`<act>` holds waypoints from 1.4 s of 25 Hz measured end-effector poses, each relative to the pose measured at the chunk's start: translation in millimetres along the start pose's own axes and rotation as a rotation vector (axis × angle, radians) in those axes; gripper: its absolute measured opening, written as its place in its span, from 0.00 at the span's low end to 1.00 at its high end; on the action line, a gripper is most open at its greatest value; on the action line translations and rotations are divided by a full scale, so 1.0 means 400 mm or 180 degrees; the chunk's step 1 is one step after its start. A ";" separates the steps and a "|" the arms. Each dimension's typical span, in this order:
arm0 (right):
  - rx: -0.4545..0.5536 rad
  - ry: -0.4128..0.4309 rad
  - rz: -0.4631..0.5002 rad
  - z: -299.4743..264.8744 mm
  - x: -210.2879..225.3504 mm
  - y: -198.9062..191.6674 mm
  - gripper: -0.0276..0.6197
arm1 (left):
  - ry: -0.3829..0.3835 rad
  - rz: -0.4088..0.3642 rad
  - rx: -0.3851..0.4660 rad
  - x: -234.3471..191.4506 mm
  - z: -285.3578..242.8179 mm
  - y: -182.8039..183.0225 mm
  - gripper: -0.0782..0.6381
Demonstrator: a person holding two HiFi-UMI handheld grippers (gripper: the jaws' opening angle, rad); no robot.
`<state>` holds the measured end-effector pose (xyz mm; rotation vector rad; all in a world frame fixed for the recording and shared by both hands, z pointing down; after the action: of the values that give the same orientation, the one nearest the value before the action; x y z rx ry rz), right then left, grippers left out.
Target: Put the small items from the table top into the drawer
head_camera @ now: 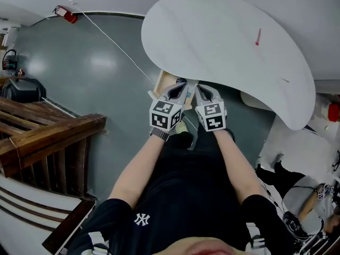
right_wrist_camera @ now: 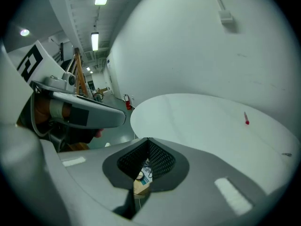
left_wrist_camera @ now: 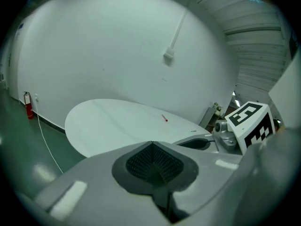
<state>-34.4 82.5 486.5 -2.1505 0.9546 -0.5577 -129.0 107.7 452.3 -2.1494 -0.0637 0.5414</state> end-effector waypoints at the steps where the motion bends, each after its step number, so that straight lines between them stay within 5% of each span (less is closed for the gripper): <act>1: 0.0047 -0.0028 -0.0034 0.016 0.012 0.015 0.08 | -0.0036 -0.0020 0.0012 0.014 -0.006 0.013 0.11; 20: 0.0642 -0.0530 -0.0425 0.259 0.283 0.171 0.08 | -0.0649 -0.0351 0.0259 0.270 -0.166 0.277 0.11; 35: 0.0612 -0.0684 -0.0834 0.199 0.670 0.160 0.08 | -0.0729 -0.0343 0.0131 0.332 -0.518 0.373 0.11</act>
<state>155.5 -119.3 412.4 -2.1215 0.4861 -0.5077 51.8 -108.3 393.2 -2.0228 -0.2906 0.7170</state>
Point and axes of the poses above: the fingertips, and each gripper's own axes: z backward along the fingers, x to its right, y out of its top, the point moved 5 cm from there along z, backward along the fingers, and after that the axes turned 1 degree about -x, right-handed, at the moved point
